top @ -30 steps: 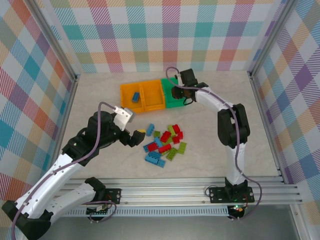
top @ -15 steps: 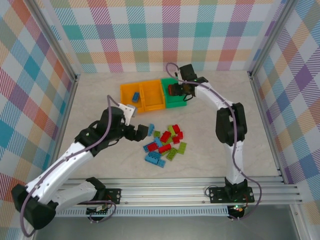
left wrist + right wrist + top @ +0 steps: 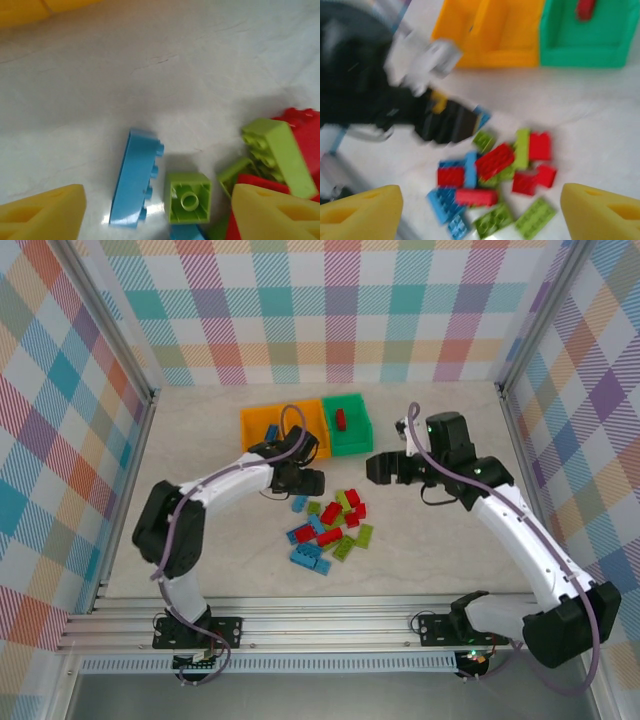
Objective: Sort the legos into containers by color
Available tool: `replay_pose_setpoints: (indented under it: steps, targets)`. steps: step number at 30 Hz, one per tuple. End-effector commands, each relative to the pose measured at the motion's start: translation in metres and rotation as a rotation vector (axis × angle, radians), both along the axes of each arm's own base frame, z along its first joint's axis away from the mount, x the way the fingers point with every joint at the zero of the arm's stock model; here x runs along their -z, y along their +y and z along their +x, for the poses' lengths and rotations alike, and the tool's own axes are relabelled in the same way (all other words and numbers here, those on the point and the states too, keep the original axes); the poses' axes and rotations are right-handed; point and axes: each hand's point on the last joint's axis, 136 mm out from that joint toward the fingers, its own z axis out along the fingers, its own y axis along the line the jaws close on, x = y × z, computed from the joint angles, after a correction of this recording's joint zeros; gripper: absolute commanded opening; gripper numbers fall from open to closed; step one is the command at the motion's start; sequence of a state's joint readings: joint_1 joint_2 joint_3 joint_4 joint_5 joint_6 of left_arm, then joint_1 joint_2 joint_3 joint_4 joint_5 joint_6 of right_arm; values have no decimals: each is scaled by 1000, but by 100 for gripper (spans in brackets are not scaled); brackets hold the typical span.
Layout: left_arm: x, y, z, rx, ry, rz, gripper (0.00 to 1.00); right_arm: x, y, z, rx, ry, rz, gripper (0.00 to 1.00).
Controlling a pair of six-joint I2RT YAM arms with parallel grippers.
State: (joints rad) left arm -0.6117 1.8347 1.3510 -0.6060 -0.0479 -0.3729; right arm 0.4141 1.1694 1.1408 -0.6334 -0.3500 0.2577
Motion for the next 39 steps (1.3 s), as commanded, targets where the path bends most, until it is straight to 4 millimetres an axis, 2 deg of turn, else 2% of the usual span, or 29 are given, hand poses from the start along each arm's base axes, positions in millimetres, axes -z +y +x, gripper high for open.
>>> replay_pose_setpoints:
  steps: [1, 6, 11, 14, 17, 19, 21, 24, 26, 28, 30, 32, 36, 39]
  targets:
    - [11, 4, 11, -26, 16, 44, 71, 2, 16, -44, -120, 155, 117, 88]
    - [38, 6, 21, -42, 49, 74, 59, -9, 23, -64, -193, 172, 177, 92]
    - [55, 11, 28, -64, 57, 126, 44, 9, 12, -53, -105, 179, 88, 91]
    - [57, 14, 30, -76, 61, 147, 34, 11, 14, -50, -95, 186, 95, 90]
    - [40, 17, 32, -89, 29, 136, 25, 8, 15, -49, -94, 183, 102, 90]
    - [11, 18, 35, -96, -24, 107, 19, 6, 16, -49, -96, 178, 105, 90]
    - [-25, 26, 42, -116, -104, 92, 18, 4, 17, -48, -91, 174, 107, 90]
    - [-73, 52, 57, -182, -212, 96, 17, 3, 17, -45, -73, 168, 105, 90]
    - [-95, 72, 72, -231, -276, 113, 17, 3, 17, -43, -66, 164, 106, 91]
    - [-108, 93, 92, -291, -333, 139, 17, 2, 17, -42, -62, 159, 113, 91]
    - [-114, 109, 119, -335, -392, 150, 17, 0, 18, -42, -58, 154, 117, 91]
    - [-108, 114, 145, -352, -419, 128, 17, -2, 15, -39, -26, 154, 113, 91]
    - [-86, 124, 187, -393, -409, 92, 16, -15, 11, -43, -4, 134, 122, 91]
    - [-67, 118, 204, -367, -379, 73, 17, -22, 8, -48, 3, 123, 132, 91]
